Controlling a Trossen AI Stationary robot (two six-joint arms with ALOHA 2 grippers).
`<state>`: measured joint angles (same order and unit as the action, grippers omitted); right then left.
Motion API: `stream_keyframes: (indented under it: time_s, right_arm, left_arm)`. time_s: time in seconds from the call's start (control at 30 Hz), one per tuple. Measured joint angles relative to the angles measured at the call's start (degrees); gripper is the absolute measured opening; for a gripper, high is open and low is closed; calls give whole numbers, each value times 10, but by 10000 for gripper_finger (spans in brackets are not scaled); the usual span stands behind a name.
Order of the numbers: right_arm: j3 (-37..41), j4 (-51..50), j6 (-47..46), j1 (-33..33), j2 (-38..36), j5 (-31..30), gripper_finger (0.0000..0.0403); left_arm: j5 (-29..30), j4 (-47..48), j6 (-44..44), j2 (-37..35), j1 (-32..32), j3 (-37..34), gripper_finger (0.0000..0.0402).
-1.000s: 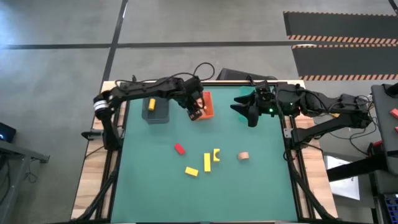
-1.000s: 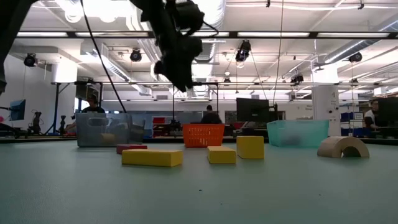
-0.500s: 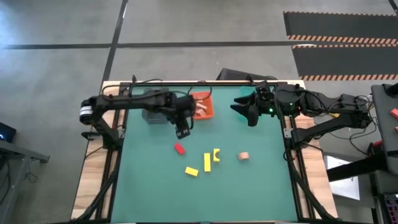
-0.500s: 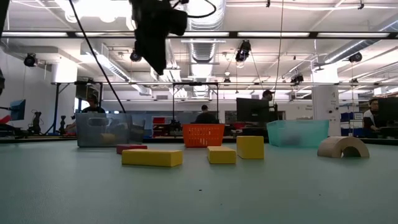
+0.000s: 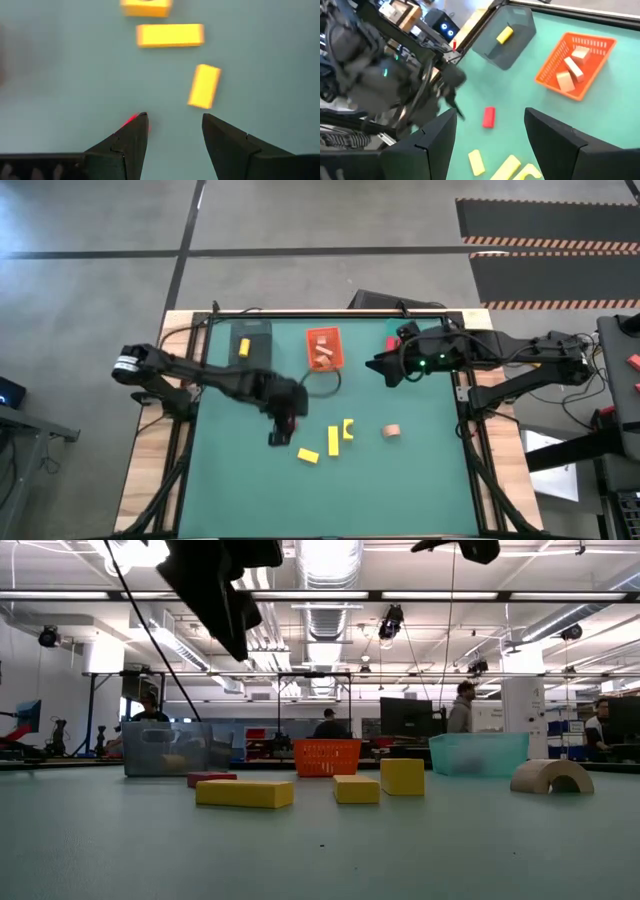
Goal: Sort & place blocks by color
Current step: Put the yellow block into the black bin
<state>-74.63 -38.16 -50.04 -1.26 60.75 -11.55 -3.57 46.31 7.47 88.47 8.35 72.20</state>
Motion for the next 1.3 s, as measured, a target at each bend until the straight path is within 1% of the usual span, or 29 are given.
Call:
stream_keyframes:
  time_s: [0.13,0.27,0.4,0.5,0.57,0.67,0.8,0.9,1.03,1.3]
  right_arm:
    - [0,-2,5,0,14,0,224]
    - [0,-2,9,0,22,0,224]
    - [0,-1,16,0,25,0,224]
    - [0,-1,16,0,25,0,224]
    - [0,-2,16,0,25,0,224]
    - [0,-2,16,0,25,0,224]
    - [0,-3,16,0,25,0,224]
    - [0,-4,11,0,25,0,224]
    - [0,-4,2,0,25,0,224]
    - [0,-2,1,0,25,0,224]
  left_arm:
    - [-2,-111,-5,3,44,-58,171]
    - [-3,-207,-17,3,72,-110,171]
    - [-10,-264,-61,3,98,-152,171]
    - [-13,-299,-63,8,113,-178,171]
    - [-1,-328,-59,8,119,-196,171]
    - [39,-369,-30,15,119,-215,171]
    - [52,-430,-7,37,112,-227,171]
    - [52,-449,-4,60,113,-226,171]
    - [54,-451,-6,88,112,-223,171]
    - [57,-454,-8,116,112,-225,171]
